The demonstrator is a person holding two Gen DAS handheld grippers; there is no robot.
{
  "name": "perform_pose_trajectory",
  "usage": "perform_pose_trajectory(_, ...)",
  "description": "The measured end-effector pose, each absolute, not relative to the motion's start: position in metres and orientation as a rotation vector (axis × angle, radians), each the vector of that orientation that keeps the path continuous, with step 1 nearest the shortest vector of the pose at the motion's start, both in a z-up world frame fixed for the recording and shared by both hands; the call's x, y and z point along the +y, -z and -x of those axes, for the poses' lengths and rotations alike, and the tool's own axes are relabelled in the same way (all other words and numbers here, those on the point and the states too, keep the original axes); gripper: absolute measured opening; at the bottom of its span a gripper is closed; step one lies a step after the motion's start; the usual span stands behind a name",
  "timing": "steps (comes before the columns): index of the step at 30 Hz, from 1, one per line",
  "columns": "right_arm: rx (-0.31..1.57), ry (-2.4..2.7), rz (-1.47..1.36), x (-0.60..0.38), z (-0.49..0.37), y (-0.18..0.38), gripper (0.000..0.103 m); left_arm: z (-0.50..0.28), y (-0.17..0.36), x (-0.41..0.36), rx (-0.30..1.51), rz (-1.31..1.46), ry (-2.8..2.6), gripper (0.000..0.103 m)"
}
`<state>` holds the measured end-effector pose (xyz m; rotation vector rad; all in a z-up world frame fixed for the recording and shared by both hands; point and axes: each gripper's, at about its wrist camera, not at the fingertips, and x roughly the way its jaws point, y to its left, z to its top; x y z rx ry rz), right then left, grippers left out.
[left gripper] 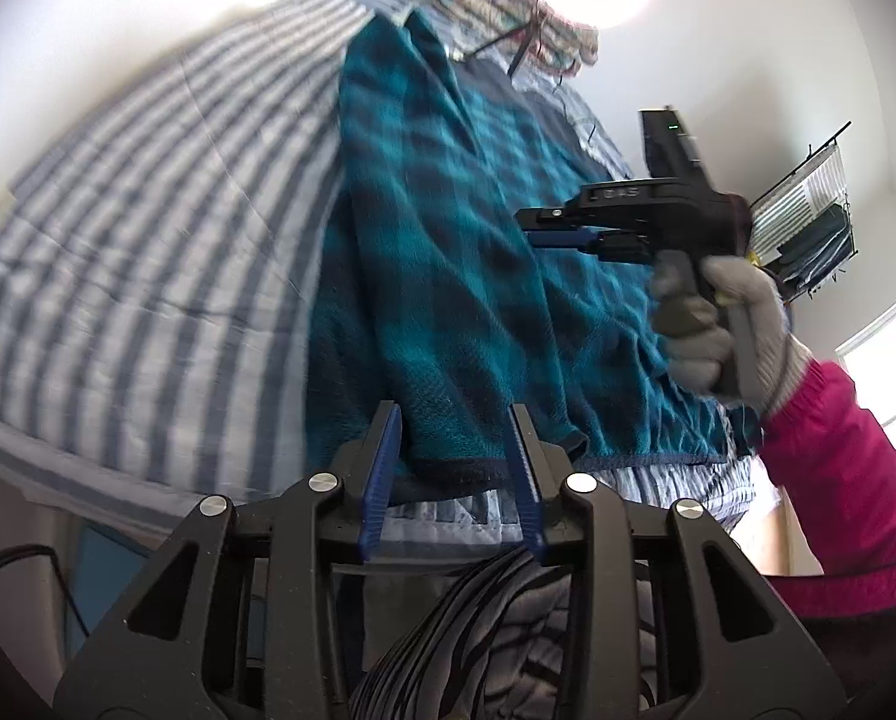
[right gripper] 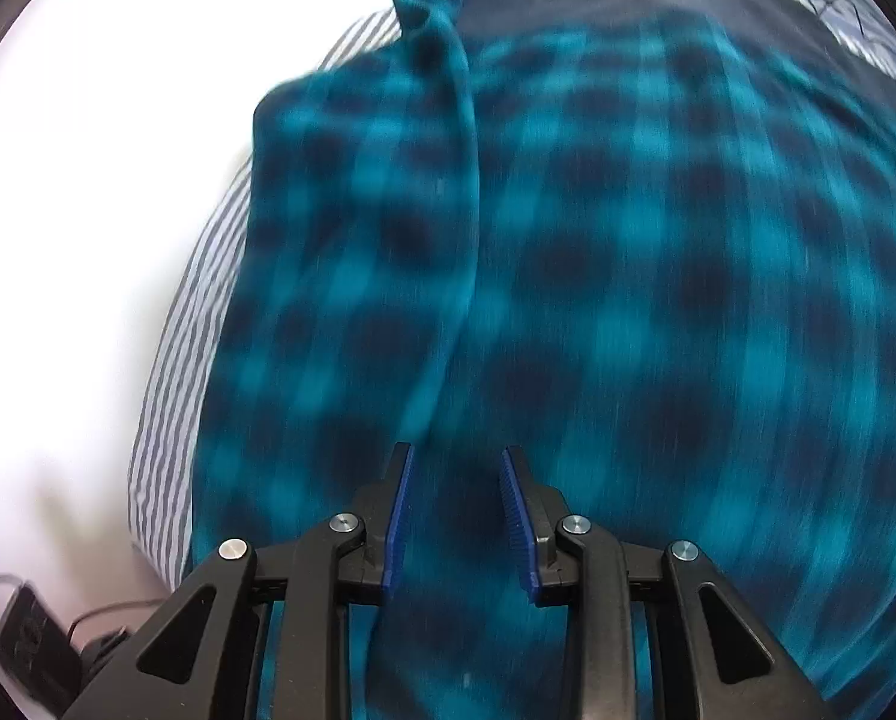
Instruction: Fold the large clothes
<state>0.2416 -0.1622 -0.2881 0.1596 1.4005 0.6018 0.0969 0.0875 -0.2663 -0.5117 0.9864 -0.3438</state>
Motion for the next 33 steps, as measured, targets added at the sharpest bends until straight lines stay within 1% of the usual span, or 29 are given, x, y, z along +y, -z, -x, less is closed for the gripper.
perform_pose_trajectory(4,1.425,-0.638,-0.221,-0.166,-0.219,0.293,0.030,-0.107,0.283,0.079,1.042,0.516,0.307,0.035)
perform_pose_trajectory(7,1.424,-0.652,-0.214,-0.167,-0.203,0.292,0.028,-0.110,0.291,0.084,1.052,0.591,0.275,0.035)
perform_pose_trajectory(8,1.423,-0.653,-0.207,-0.167,-0.197,0.291,0.026,-0.110,0.292,0.085,1.048,0.612,0.276,0.031)
perform_pose_trajectory(9,1.422,-0.654,-0.203,-0.166,-0.194,0.291,0.024,-0.110,0.291,0.084,1.041,0.615,0.276,0.006)
perform_pose_trajectory(10,1.420,-0.657,-0.203,-0.165,-0.191,0.291,0.020,-0.112,0.291,0.082,1.043,0.603,0.274,0.003)
perform_pose_trajectory(13,1.417,-0.683,-0.212,-0.161,-0.197,0.296,0.002,-0.112,0.283,0.078,1.014,0.567,0.278,0.000)
perform_pose_trajectory(14,1.412,-0.691,-0.200,-0.158,-0.194,0.294,0.000,-0.109,0.277,0.078,0.998,0.554,0.273,0.000)
perform_pose_trajectory(18,1.392,-0.721,-0.167,-0.147,-0.186,0.288,0.000,-0.095,0.258,0.089,0.942,0.522,0.234,0.000)
perform_pose_trajectory(22,1.380,-0.731,-0.153,-0.135,-0.179,0.283,0.000,-0.095,0.266,0.098,0.954,0.512,0.209,0.000)
perform_pose_trajectory(24,1.386,-0.689,-0.069,-0.129,-0.176,0.287,0.000,-0.095,0.274,0.099,0.994,0.515,0.198,0.000)
perform_pose_trajectory(27,1.395,-0.655,0.011,-0.118,-0.173,0.294,0.000,-0.095,0.277,0.101,1.005,0.529,0.180,0.001)
perform_pose_trajectory(28,1.392,-0.655,0.026,-0.116,-0.170,0.293,0.000,-0.093,0.275,0.103,1.001,0.538,0.179,0.004)
perform_pose_trajectory(29,1.386,-0.654,0.039,-0.116,-0.169,0.290,0.001,-0.089,0.271,0.106,0.989,0.548,0.180,0.014)
perform_pose_trajectory(30,1.369,-0.652,0.056,-0.114,-0.166,0.284,0.005,-0.085,0.267,0.109,0.971,0.549,0.163,0.037)
perform_pose_trajectory(31,1.333,-0.653,0.085,-0.113,-0.162,0.275,0.016,-0.081,0.264,0.114,0.949,0.555,0.149,0.050)
perform_pose_trajectory(32,1.303,-0.661,0.105,-0.108,-0.159,0.269,0.022,-0.078,0.263,0.117,0.923,0.569,0.139,0.063)
perform_pose_trajectory(33,1.257,-0.682,0.127,-0.106,-0.154,0.259,0.023,-0.079,0.264,0.119,0.913,0.586,0.137,0.063)
